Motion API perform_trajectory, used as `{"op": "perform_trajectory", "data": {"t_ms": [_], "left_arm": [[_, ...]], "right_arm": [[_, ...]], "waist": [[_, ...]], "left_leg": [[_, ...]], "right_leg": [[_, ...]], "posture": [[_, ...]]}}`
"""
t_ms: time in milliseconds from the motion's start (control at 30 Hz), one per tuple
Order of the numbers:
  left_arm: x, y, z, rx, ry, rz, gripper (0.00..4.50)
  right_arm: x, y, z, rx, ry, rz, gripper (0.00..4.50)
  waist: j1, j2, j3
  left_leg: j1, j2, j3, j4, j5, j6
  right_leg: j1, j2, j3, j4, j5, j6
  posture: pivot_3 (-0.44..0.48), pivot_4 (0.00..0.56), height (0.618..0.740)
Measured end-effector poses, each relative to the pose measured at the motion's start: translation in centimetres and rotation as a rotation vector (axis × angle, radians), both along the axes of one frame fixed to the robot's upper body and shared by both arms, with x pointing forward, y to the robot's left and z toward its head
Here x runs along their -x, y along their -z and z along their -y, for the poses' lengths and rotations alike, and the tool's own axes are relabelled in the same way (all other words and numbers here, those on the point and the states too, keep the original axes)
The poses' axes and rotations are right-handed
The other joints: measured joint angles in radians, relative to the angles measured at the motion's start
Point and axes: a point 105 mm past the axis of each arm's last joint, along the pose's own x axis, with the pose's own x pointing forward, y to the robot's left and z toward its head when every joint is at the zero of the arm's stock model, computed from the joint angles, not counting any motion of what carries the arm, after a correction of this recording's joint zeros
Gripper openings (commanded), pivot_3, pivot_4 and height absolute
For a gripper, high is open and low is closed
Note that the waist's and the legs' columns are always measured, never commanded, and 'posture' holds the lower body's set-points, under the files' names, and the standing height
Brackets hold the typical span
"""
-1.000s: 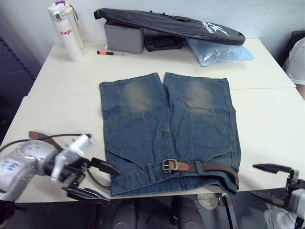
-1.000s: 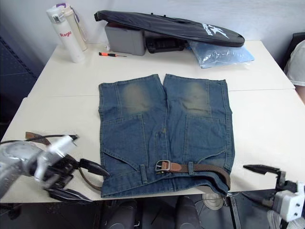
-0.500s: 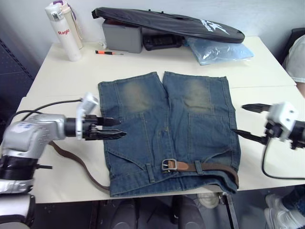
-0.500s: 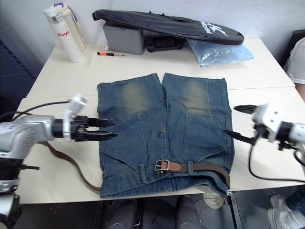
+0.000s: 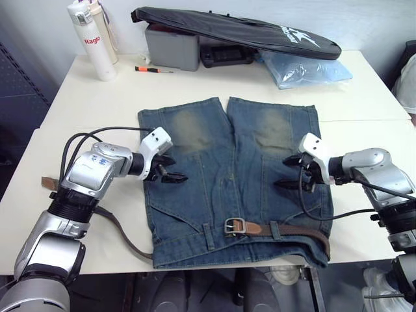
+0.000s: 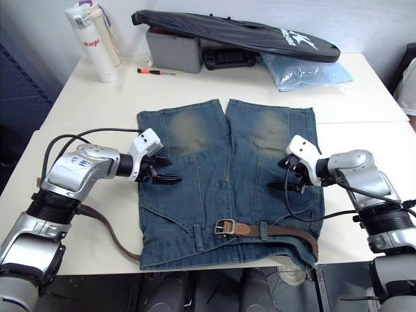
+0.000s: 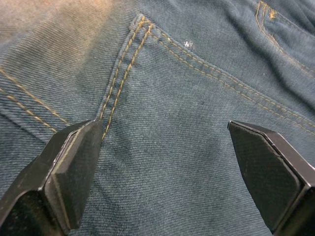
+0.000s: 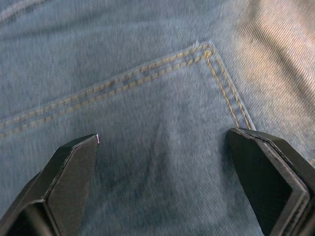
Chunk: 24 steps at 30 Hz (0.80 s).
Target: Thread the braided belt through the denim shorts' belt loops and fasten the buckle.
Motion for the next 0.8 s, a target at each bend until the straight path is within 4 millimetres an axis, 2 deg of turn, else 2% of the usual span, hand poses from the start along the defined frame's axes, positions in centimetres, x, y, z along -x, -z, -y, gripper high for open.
{"op": "perform_trajectory", "data": {"t_ms": [33,100,233,300,333,367,600,700,800], "left_arm": [[0.0,0.1,0.0,-0.005,0.002,0.002,3.92],[-0.1,0.2,-0.1,-0.016,-0.003,0.008,3.23],[-0.4,0.5,-0.1,-0.012,-0.017,0.006,1.40],[-0.4,0.6,-0.3,-0.008,-0.021,0.004,0.51],[-0.4,0.6,-0.3,-0.006,-0.018,0.002,0.12],[-0.4,0.6,-0.3,-0.005,-0.016,0.001,0.01],[-0.7,0.4,-0.8,0.029,-0.033,-0.004,0.01],[-1.6,0.0,-1.2,0.043,-0.066,0.024,0.01],[-3.4,-1.3,-1.8,0.045,-0.117,0.100,0.01]], "right_arm": [[0.0,0.1,0.1,0.011,0.005,-0.004,3.67],[0.0,0.3,0.3,0.021,0.014,-0.017,2.78],[0.6,0.7,0.2,0.024,-0.008,-0.018,0.82],[0.8,0.7,0.0,0.024,-0.020,-0.008,0.01],[1.0,0.8,-0.1,0.025,-0.027,-0.004,0.00],[1.1,0.8,-0.1,0.024,-0.028,-0.004,0.00],[1.7,0.5,-0.6,-0.004,-0.027,-0.022,0.00],[0.2,-1.0,-1.8,-0.042,-0.029,0.027,0.00],[-2.0,-3.4,-2.6,-0.049,-0.019,0.129,0.00]], "waist": [[0.000,-0.001,0.000],[0.001,-0.002,-0.001],[0.004,-0.007,-0.004],[0.003,-0.008,-0.005],[0.003,-0.009,-0.005],[0.003,-0.009,-0.005],[0.002,-0.009,-0.005],[-0.005,-0.009,-0.005],[-0.013,-0.009,-0.005]], "left_leg": [[0.001,0.000,0.000,0.000,0.000,0.000],[0.001,0.000,0.000,0.000,0.000,0.000],[0.002,0.000,0.000,0.000,-0.001,0.000],[0.002,0.000,0.000,0.000,-0.001,0.000],[0.002,0.000,0.000,0.000,-0.001,0.000],[0.002,0.000,0.000,0.000,-0.001,0.000],[0.002,0.000,0.000,0.000,-0.001,0.000],[0.001,0.000,0.001,0.001,-0.001,0.000],[0.001,0.000,0.001,0.000,-0.001,0.000]], "right_leg": [[0.000,0.000,0.000,0.000,0.000,0.000],[0.001,0.000,0.000,0.000,0.000,0.000],[0.002,0.000,0.000,0.000,0.000,0.000],[0.002,0.000,0.000,0.000,0.000,0.000],[0.002,0.000,0.000,0.000,0.000,0.000],[0.002,0.000,0.000,0.000,0.000,0.000],[0.002,0.000,0.000,0.000,0.000,0.000],[0.001,0.000,0.001,0.001,0.000,0.000],[0.000,0.000,0.001,0.001,0.000,0.000]], "posture": [[0.000,0.150,0.740],[0.000,0.150,0.740],[0.000,0.150,0.740],[0.000,0.150,0.740],[0.000,0.150,0.740],[0.000,0.150,0.740],[0.000,0.150,0.740],[0.000,0.150,0.740],[0.000,0.150,0.740]]}}
